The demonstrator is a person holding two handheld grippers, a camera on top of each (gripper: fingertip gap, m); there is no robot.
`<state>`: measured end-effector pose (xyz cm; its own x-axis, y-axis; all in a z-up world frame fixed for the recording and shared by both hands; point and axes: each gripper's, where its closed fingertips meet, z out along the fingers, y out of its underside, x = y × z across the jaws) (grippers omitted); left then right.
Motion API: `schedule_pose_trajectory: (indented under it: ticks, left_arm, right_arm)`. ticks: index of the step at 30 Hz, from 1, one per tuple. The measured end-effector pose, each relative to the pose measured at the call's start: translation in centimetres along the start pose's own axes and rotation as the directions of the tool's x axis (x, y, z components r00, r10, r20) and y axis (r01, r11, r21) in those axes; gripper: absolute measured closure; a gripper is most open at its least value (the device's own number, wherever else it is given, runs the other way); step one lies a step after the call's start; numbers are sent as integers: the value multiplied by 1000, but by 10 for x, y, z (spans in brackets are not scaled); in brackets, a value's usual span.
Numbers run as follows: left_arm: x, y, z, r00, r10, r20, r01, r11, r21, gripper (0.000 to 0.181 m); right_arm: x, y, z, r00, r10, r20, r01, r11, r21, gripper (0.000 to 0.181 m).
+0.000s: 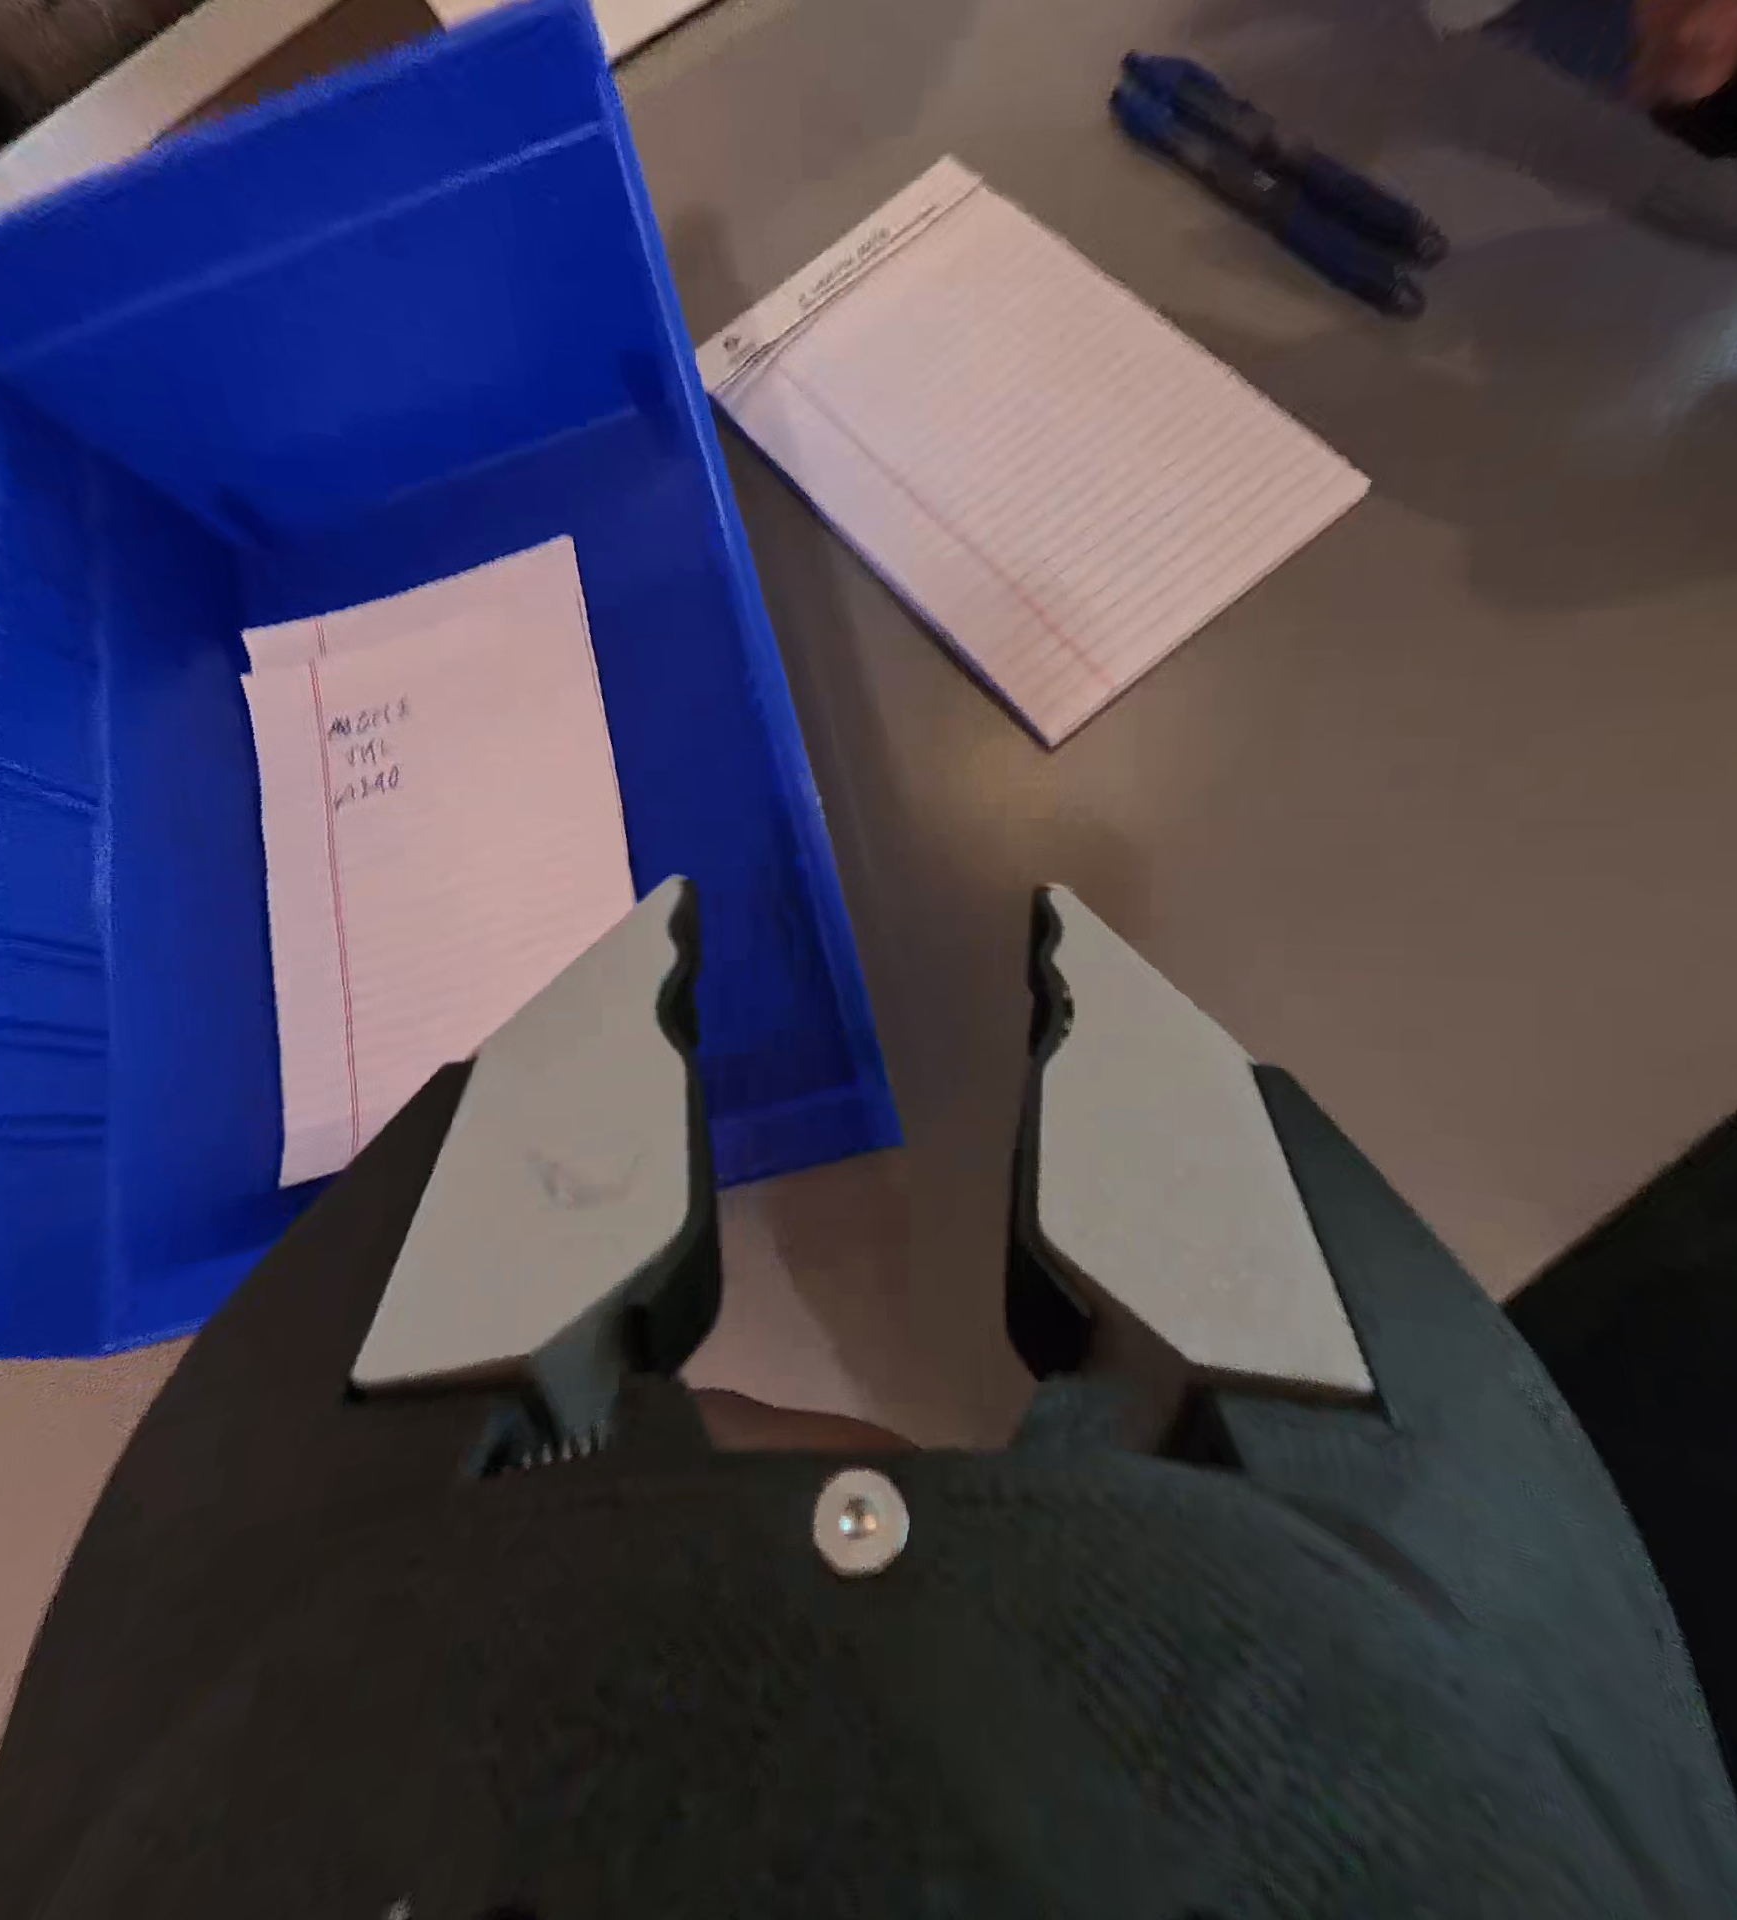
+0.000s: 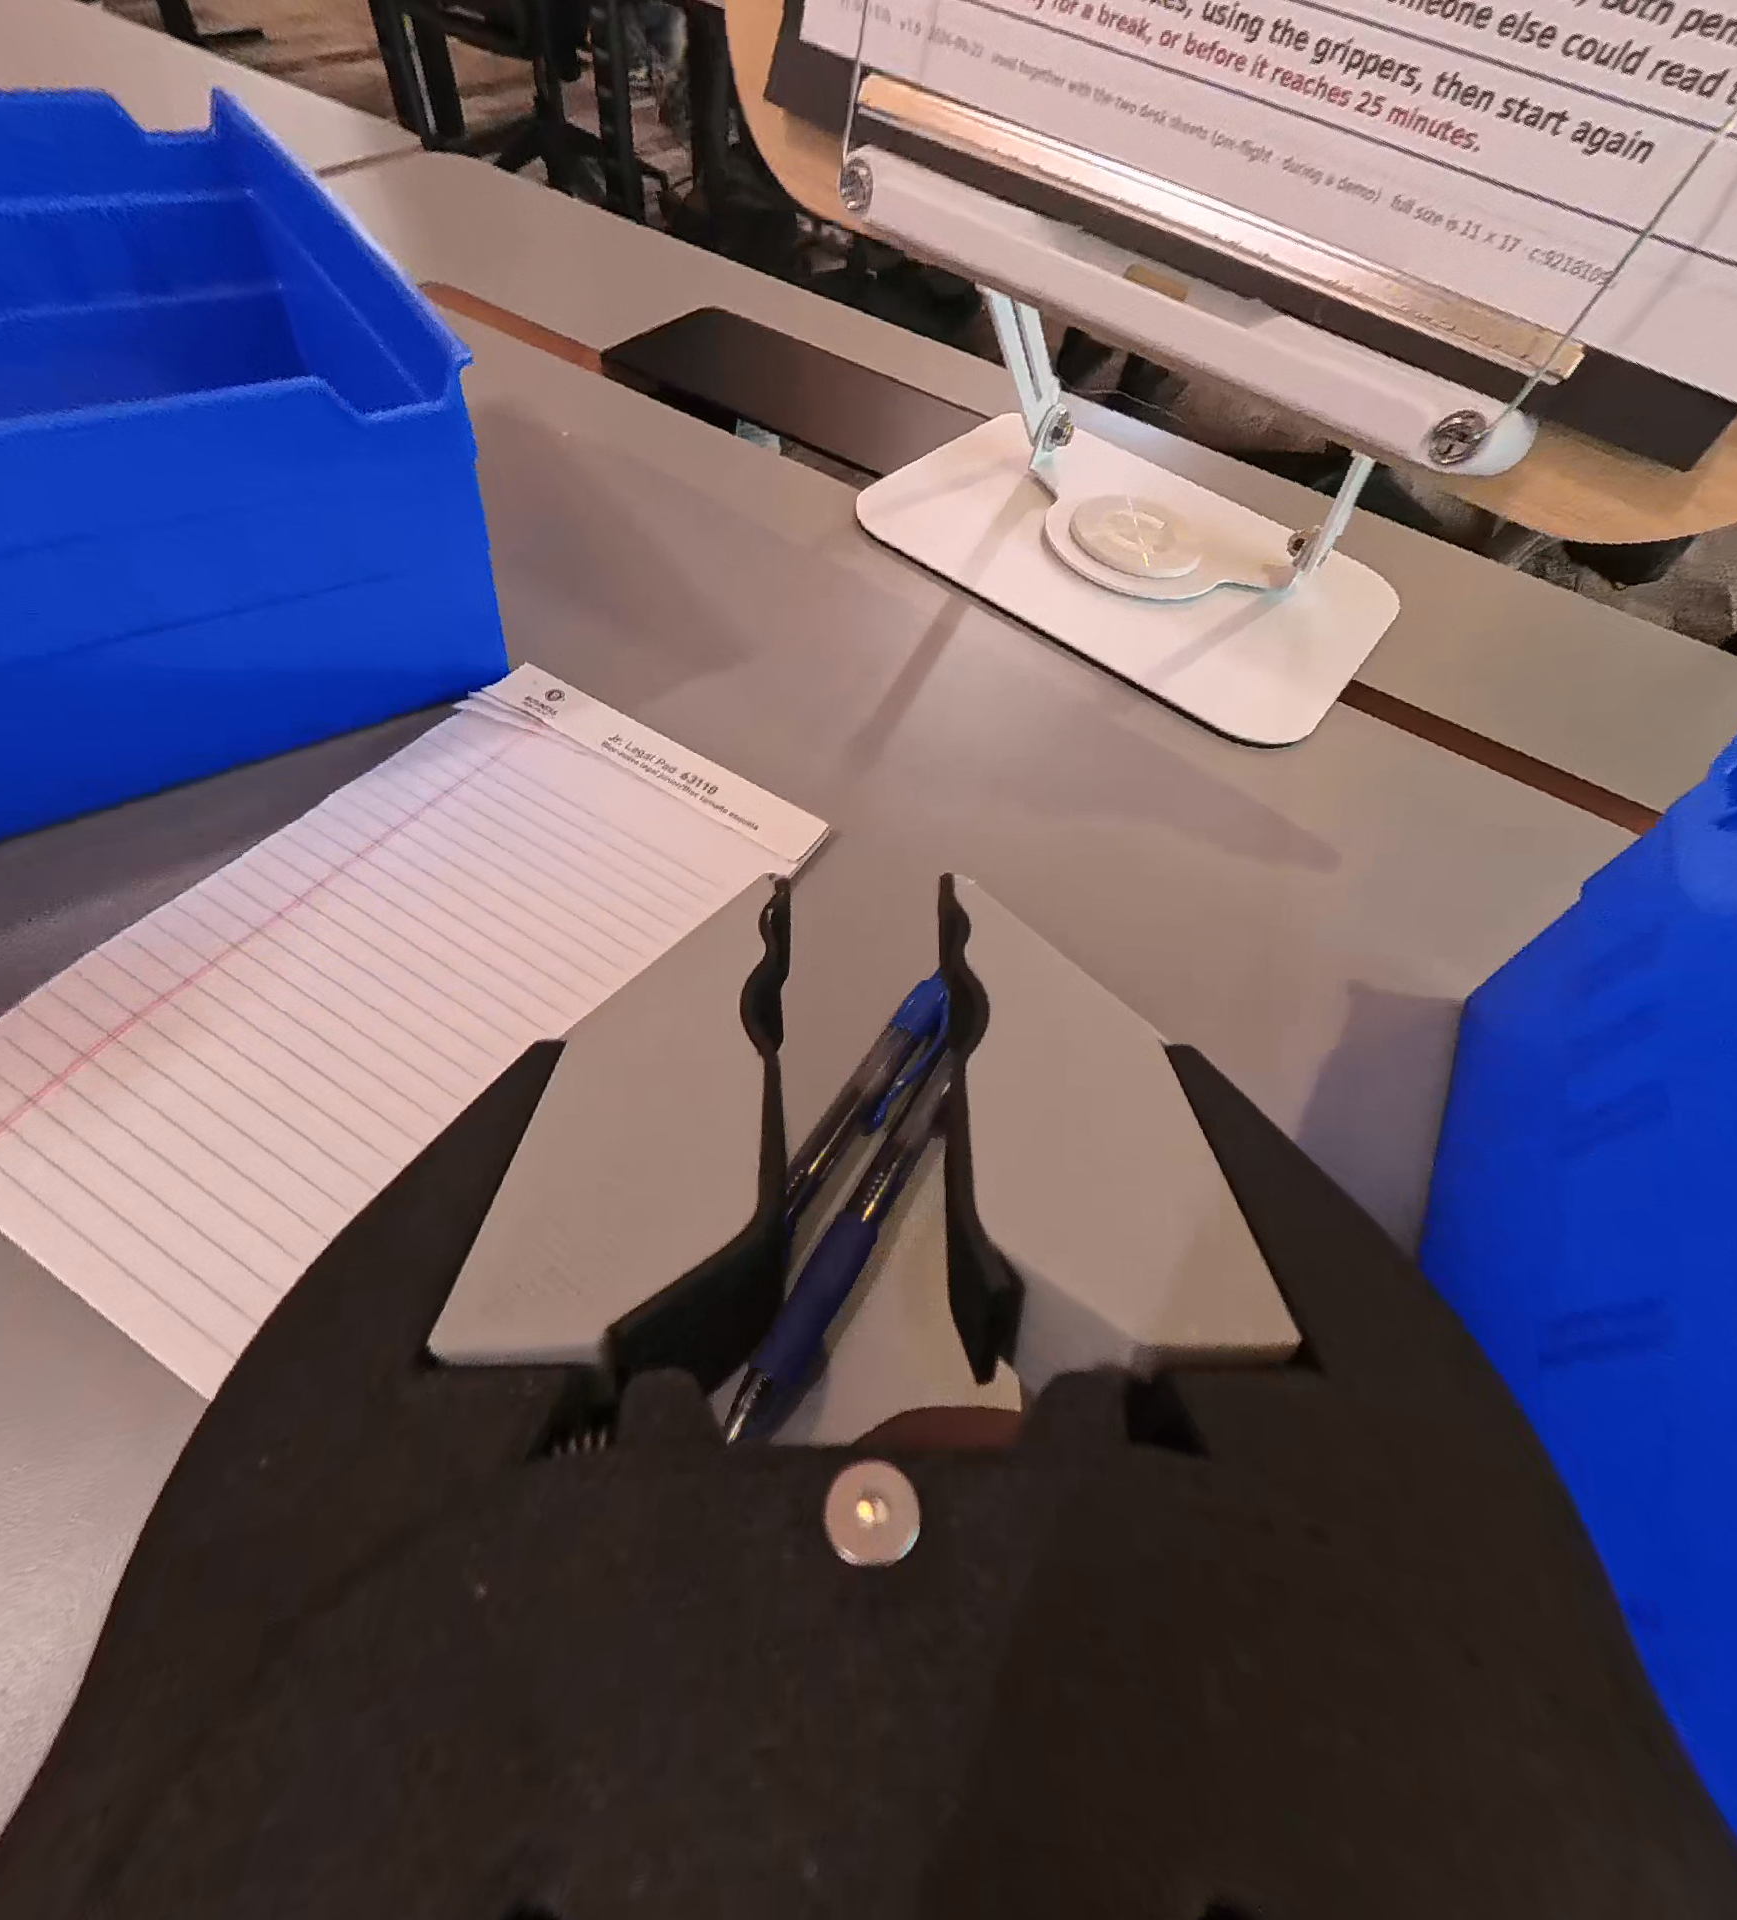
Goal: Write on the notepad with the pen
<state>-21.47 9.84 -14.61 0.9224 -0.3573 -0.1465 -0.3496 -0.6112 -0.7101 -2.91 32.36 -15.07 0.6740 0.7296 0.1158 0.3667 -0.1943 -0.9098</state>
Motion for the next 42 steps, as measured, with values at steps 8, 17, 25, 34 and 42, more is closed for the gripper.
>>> schedule_pose_trajectory:
  ticks: [8,17,25,34,42]
  left_arm:
    - [-7,-23,70,971,-230,71,221,968,117,163]
    - [-36,-45,85,900,-365,237,303,917,260,175]
    - [-38,-50,84,795,-595,120,518,769,375,168]
    - [-54,-56,85,749,-620,234,480,752,452,174]
    - [-54,-49,82,780,-597,189,477,762,438,170]
  right_arm:
    - [2,3,2,1000,8,-3,-8,1000,-6,156]
    - [-5,7,5,1000,-24,4,24,999,-27,156]
    - [-6,6,4,1000,-18,13,18,1000,-25,156]
    - [-18,13,9,998,-54,29,55,997,-48,156]
    - [-18,12,9,998,-60,19,61,997,-51,154]
